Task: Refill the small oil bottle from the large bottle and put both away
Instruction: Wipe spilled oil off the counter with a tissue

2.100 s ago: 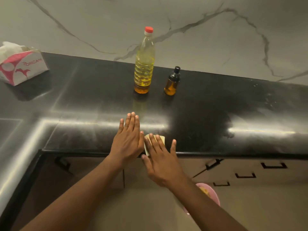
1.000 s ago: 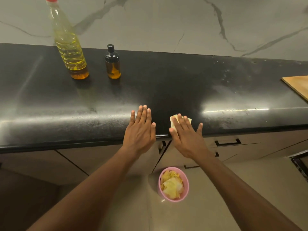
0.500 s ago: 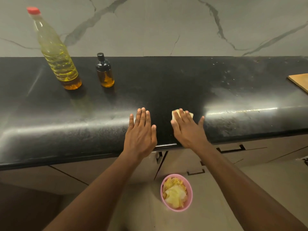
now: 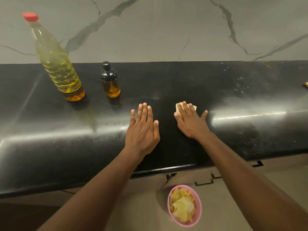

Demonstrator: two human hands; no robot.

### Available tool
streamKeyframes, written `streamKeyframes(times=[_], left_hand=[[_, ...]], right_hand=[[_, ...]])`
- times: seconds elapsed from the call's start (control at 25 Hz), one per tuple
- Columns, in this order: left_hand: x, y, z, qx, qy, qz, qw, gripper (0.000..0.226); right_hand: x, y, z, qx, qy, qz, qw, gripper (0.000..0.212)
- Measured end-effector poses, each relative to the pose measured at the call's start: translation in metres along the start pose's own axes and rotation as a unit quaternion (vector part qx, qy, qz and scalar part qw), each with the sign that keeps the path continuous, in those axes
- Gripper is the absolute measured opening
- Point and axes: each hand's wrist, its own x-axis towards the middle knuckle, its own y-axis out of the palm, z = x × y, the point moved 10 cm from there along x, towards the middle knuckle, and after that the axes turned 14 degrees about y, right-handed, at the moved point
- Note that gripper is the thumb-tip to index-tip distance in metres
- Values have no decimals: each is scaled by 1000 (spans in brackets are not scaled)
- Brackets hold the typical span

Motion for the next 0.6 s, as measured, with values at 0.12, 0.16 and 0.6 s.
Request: streamKeyframes(times=[0.12, 0.16, 0.6], left_hand=[[5, -7, 29, 11, -7, -5, 1000, 69], [5, -10, 41, 10, -15, -4, 1000, 69], [-16, -39, 107, 5, -71, -2, 997, 66]], right_hand=[[36, -13, 77, -1, -25, 22, 999, 65], [29, -8, 104, -7, -61, 26, 998, 65], [48, -14, 158, -8, -66, 34, 997, 65]])
